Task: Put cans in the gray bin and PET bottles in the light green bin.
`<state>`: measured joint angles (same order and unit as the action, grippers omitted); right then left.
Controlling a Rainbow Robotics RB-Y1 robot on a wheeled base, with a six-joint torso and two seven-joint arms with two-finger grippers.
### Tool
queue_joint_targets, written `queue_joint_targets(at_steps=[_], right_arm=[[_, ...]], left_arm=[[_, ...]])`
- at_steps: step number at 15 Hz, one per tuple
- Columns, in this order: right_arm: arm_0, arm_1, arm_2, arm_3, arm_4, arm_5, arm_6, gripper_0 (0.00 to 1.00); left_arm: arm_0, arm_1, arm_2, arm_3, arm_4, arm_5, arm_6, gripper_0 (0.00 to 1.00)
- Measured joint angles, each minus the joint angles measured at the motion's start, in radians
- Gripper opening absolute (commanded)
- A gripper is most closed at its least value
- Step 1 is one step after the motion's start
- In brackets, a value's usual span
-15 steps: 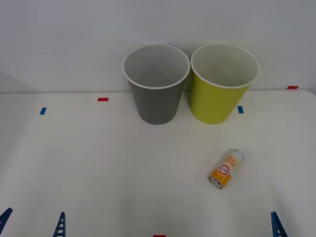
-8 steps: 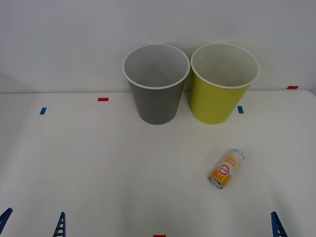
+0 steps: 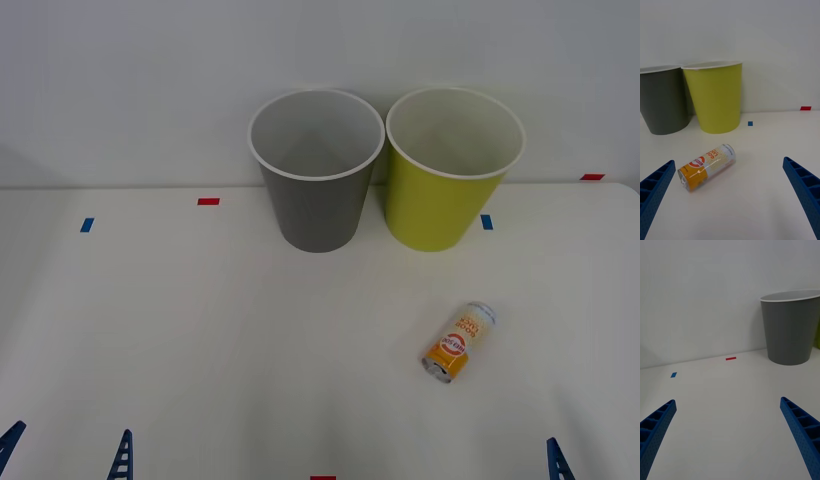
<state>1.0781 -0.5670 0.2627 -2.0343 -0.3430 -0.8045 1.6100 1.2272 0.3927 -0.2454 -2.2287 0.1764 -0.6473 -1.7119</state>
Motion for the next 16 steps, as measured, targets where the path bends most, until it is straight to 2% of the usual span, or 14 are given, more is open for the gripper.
queue_joint_targets(at_steps=[2, 7, 11, 13, 16], right_arm=[[0.008, 0.028, -0.053, -0.005, 0.063, -0.004, -0.003, 1.00], [0.003, 0.088, -0.060, -0.012, 0.075, 0.012, -0.008, 1.00], [-0.013, 0.125, -0.061, -0.096, 0.052, 0.166, -0.016, 1.00], [-0.023, 0.136, -0.065, -0.166, 0.006, 0.269, -0.013, 1.00], [-0.058, 0.154, -0.119, -0.229, -0.019, 0.421, -0.013, 1.00]], left_arm=[[0.000, 0.000, 0.000, 0.000, 0.000, 0.000, 0.000, 0.95], [0.000, 0.000, 0.000, 0.000, 0.000, 0.000, 0.000, 0.95], [0.000, 0.000, 0.000, 0.000, 0.000, 0.000, 0.000, 0.95], [0.000, 0.000, 0.000, 0.000, 0.000, 0.000, 0.000, 0.95], [0.000, 0.000, 0.000, 0.000, 0.000, 0.000, 0.000, 0.95]])
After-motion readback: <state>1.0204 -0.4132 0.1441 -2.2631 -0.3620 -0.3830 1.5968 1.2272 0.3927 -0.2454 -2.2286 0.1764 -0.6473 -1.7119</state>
